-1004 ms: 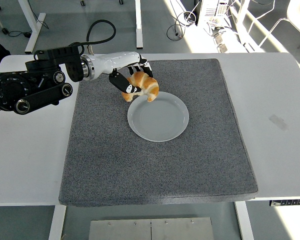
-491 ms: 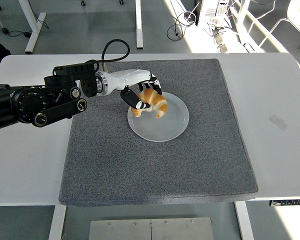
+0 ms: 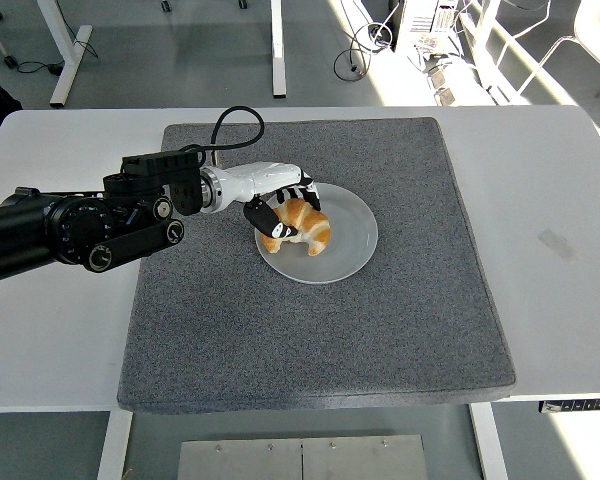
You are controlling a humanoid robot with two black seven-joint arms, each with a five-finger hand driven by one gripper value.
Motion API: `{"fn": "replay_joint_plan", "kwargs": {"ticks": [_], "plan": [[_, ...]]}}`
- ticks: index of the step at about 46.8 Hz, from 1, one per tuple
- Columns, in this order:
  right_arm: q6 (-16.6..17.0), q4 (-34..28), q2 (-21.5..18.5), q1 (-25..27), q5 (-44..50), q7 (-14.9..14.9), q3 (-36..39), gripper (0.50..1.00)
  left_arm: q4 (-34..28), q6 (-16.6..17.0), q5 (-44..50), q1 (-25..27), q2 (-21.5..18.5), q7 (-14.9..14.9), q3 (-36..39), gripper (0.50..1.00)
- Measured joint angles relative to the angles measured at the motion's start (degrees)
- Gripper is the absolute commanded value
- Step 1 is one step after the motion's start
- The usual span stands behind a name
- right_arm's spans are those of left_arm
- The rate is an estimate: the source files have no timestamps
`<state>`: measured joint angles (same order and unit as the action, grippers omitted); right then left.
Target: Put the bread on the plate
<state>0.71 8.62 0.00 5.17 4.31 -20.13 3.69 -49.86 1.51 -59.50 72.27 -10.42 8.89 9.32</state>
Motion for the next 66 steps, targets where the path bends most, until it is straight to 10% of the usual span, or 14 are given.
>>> {"fn": "replay_joint_plan", "kwargs": {"ticks": [17, 24, 34, 66], "plan": [[0.0, 0.0, 0.0, 0.01, 0.0, 0.0, 0.0, 1.0, 1.86, 0.14, 0.1, -0.86, 2.06, 0.0, -0.08, 0.651], [0.0, 0.0, 0.0, 0.02, 0.0, -0.01, 0.0, 1.0, 2.94, 0.65, 1.15, -1.49, 3.27, 0.0, -0.8, 0.804], [0.0, 0.0, 0.0, -0.01, 0.0, -0.02, 0.0, 1.0, 3.03, 0.7, 3.08, -1.51, 3.46, 0.0, -1.67, 0.893], [0.0, 0.0, 0.0, 0.03, 0.0, -0.02, 0.0, 1.0, 3.0, 0.87, 19.85, -1.04, -1.28, 0.27, -12.01, 0.963]]}}
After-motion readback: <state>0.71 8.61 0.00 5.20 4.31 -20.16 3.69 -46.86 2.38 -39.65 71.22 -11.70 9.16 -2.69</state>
